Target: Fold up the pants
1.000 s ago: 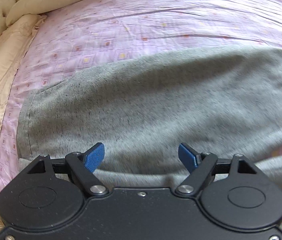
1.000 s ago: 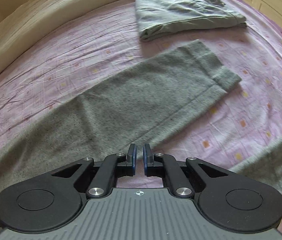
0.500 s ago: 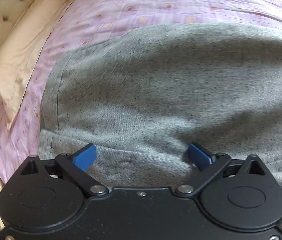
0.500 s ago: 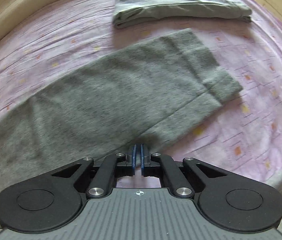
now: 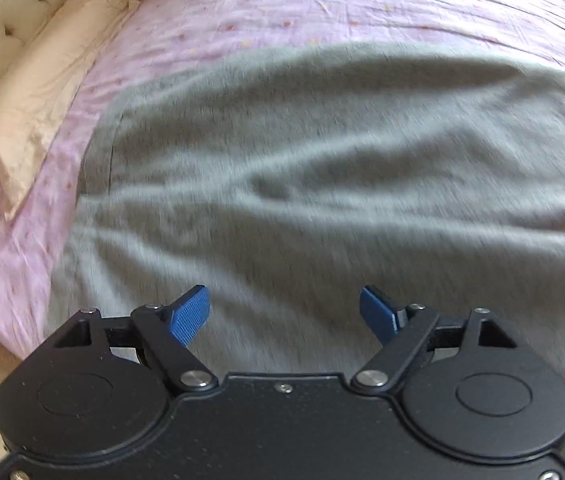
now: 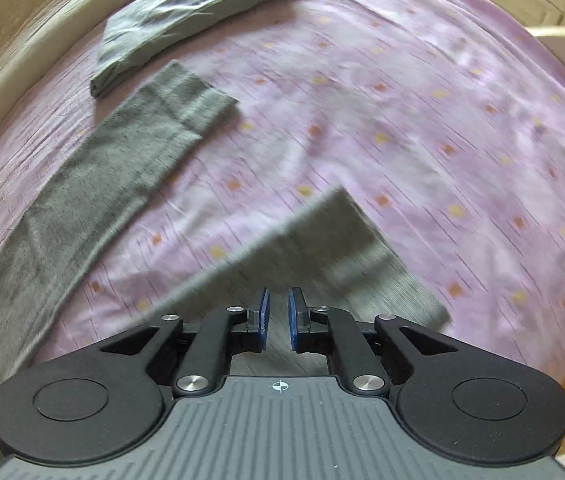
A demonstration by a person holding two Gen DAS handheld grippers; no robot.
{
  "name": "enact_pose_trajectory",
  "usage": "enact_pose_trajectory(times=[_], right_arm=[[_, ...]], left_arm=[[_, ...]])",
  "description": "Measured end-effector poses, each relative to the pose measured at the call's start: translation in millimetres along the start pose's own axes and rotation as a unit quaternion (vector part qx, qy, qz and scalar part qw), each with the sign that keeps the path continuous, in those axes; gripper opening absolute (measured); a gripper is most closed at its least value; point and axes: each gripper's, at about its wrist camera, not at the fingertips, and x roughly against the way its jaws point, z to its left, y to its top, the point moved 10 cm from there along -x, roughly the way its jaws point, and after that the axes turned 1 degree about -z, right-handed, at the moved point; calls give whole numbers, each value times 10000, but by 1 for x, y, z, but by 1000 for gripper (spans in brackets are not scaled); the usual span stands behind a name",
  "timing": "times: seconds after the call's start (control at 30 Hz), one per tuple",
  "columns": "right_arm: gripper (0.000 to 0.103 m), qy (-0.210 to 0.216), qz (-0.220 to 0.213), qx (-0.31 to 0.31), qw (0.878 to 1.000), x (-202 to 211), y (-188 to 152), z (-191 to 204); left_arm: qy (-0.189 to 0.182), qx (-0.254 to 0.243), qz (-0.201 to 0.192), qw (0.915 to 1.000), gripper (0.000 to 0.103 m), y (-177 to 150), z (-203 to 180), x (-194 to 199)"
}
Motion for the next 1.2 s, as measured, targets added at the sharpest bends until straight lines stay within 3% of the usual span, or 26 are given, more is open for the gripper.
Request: enact_pose_trajectory(times=[0.1,0.2,0.33,0.5,0.53,0.6,0.73,0.97,1.2], right_arm=[[23,-67,121,-320,9994,9,-28,-34],[25,7,186,-699,9974,3,-42,-49],[34,228,232,-1025,9942,-14,-42,-53],[34,216,259,-1207,9921,-34,-32,-51],[27,264,237,-1207,9921,-34,-28,-48],[4,242,172,-1034,9942,-31,-22,-43],[4,108,182,-573,9981,-24,-16,-35],[4,-28,267,-581,9979,-24,-17,-38],[4,-177,271,-400,9987,-20,-14,-32]], left_arm=[[-79,45,211,9997,84,-30,-5,5],[-88,125,460,9988,84,-54,-7,7],[-65,257,577,9980,84,-71,-6,8],[32,548,622,9966,84,-78,4,7],[23,654,624,9959,84,-79,7,7],[-11,867,616,9943,84,-82,13,7],[-77,1200,603,9909,84,-88,21,6],[-225,1778,647,9817,84,-96,34,-8],[-116,2243,664,9722,88,-90,64,-33]])
